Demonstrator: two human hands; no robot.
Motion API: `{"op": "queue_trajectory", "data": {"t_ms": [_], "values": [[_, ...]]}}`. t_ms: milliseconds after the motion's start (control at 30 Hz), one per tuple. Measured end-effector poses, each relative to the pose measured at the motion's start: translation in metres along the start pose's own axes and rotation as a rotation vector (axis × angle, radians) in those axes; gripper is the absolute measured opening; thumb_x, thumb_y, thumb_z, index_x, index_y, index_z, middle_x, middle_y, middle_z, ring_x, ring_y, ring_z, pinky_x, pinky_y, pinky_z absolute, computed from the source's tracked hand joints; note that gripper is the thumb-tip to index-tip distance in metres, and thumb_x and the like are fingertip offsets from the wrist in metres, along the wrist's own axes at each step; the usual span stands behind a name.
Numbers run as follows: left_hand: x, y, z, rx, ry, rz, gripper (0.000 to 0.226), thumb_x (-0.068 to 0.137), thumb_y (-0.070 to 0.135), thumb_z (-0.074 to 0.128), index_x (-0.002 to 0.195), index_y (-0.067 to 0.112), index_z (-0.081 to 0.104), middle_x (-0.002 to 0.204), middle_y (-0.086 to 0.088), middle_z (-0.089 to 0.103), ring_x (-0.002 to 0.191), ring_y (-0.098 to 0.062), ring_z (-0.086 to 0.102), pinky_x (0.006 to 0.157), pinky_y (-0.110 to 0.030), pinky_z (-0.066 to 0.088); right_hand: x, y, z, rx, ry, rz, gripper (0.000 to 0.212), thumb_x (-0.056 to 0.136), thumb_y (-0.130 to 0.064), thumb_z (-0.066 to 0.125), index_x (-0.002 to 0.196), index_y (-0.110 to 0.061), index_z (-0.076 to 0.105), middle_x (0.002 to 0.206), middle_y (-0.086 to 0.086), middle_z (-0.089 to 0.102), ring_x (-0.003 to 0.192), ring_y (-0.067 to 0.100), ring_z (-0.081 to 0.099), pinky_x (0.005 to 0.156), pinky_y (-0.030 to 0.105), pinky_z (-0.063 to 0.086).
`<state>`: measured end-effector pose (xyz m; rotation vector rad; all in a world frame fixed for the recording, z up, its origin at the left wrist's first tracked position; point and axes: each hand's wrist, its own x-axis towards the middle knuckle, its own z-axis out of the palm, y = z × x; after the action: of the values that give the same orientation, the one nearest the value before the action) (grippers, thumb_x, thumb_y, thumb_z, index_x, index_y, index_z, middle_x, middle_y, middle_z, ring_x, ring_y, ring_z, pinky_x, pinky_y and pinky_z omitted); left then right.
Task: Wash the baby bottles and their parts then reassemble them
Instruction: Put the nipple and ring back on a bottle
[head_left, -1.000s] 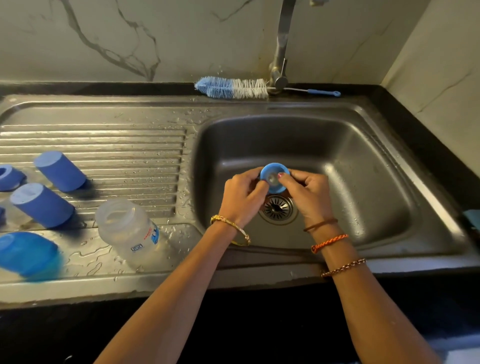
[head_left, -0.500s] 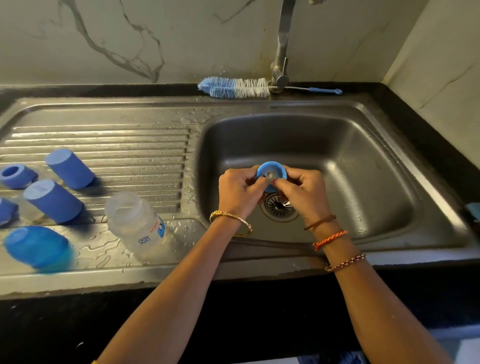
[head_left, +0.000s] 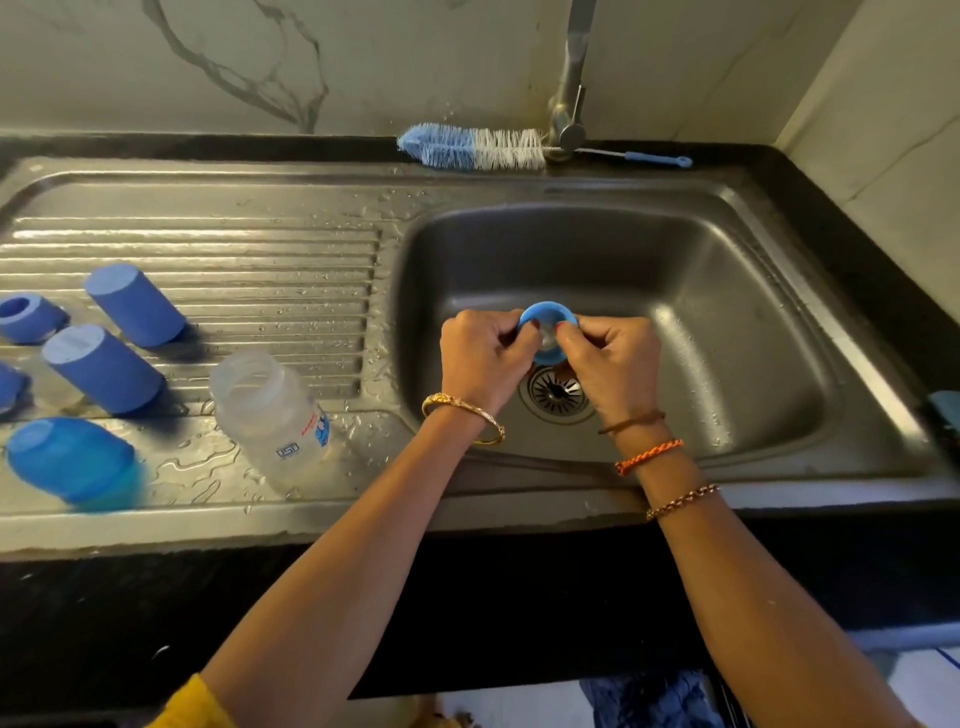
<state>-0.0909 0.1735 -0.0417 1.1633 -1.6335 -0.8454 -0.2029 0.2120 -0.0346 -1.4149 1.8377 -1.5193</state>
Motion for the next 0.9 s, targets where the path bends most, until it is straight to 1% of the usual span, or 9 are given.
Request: {"op": "queue_trajectory", "data": {"t_ms": [67,200,267,367,533,667,767,833,900], "values": [[0.0006,-0.003,0.0022,0.051,0.011,0.048,0.032,0.077,0.026,0.054,0.065,0.0,0.069,0.055,-0.016,0.063,0.054,-0.033,0.063,0.051,-0.044,0.053,-0.0009,-0.0004,0.0003,-0.005,0.022,0.001,0.031,0.081,-0.011,0.065,0.05,-0.015,0.063,0.038,-0.014,0.049,0.041,0.001,0.045,0.044,0.022,0.039],[0.0005,-0.0027,-0.0008,0.011,0.005,0.027,0.023,0.082,0.022,0.06,0.078,0.004,0.074,0.063,-0.014,0.068,0.059,-0.031,0.066,0.055,-0.046,0.055,-0.0005,-0.0033,0.0008,0.073,-0.033,0.073,0.015,0.084,-0.014,0.063,0.079,-0.006,0.075,0.063,0.011,0.068,0.058,0.015,0.06,0.058,0.035,0.053],[-0.0017,0.0009,-0.0026,-0.01,-0.032,0.023,0.017,0.086,0.014,0.061,0.086,0.004,0.074,0.067,-0.014,0.069,0.06,-0.03,0.067,0.056,-0.048,0.055,0.0001,-0.0028,0.0003,0.091,-0.052,0.102,0.015,0.087,-0.015,0.061,0.09,-0.009,0.074,0.075,0.008,0.07,0.066,0.012,0.062,0.064,0.031,0.053],[-0.0033,0.0019,-0.0024,-0.003,-0.079,0.063,0.02,0.088,0.013,0.057,0.086,0.001,0.073,0.067,-0.016,0.068,0.059,-0.031,0.066,0.054,-0.048,0.054,0.0026,-0.0013,-0.0014,0.092,-0.093,0.082,0.017,0.087,-0.012,0.059,0.1,-0.007,0.071,0.092,0.005,0.069,0.085,0.014,0.064,0.076,0.027,0.053],[-0.0045,-0.0037,-0.003,0.039,-0.115,0.144,0.029,0.086,0.016,0.055,0.073,-0.007,0.067,0.062,-0.017,0.065,0.055,-0.028,0.065,0.049,-0.045,0.053,0.0044,-0.0001,-0.002,0.057,-0.141,0.048,0.011,0.086,-0.007,0.057,0.088,-0.012,0.067,0.082,0.004,0.066,0.079,0.018,0.062,0.075,0.035,0.052],[-0.0018,-0.0054,0.0,0.048,-0.058,0.13,0.036,0.082,0.025,0.052,0.071,-0.005,0.067,0.06,-0.016,0.065,0.054,-0.031,0.064,0.049,-0.044,0.053,0.0041,-0.0007,-0.0017,0.057,-0.13,0.027,0.011,0.088,-0.009,0.058,0.091,-0.011,0.068,0.082,0.003,0.066,0.079,0.016,0.063,0.071,0.028,0.053],[-0.0007,-0.0042,-0.0006,0.024,0.014,0.063,0.03,0.083,0.023,0.057,0.074,-0.002,0.07,0.062,-0.017,0.066,0.056,-0.034,0.064,0.051,-0.046,0.053,0.0035,-0.0063,-0.003,0.19,-0.233,0.102,0.012,0.091,-0.009,0.055,0.094,-0.014,0.066,0.083,0.004,0.065,0.076,0.01,0.061,0.063,0.018,0.051],[-0.0011,-0.0023,-0.002,0.001,0.041,0.034,0.022,0.086,0.016,0.06,0.077,0.0,0.072,0.065,-0.017,0.067,0.059,-0.034,0.065,0.053,-0.047,0.054,0.0027,-0.0081,-0.0035,0.229,-0.27,0.14,0.013,0.091,-0.01,0.055,0.096,-0.015,0.065,0.084,0.002,0.065,0.077,0.01,0.062,0.062,0.018,0.052],[-0.0017,-0.002,-0.0015,0.005,0.055,0.041,0.02,0.086,0.014,0.061,0.078,-0.001,0.072,0.064,-0.016,0.067,0.058,-0.034,0.065,0.053,-0.047,0.054,0.0017,-0.0076,-0.0024,0.223,-0.235,0.134,0.013,0.089,-0.008,0.057,0.093,-0.016,0.066,0.082,0.002,0.066,0.077,0.012,0.063,0.064,0.023,0.055]]}}
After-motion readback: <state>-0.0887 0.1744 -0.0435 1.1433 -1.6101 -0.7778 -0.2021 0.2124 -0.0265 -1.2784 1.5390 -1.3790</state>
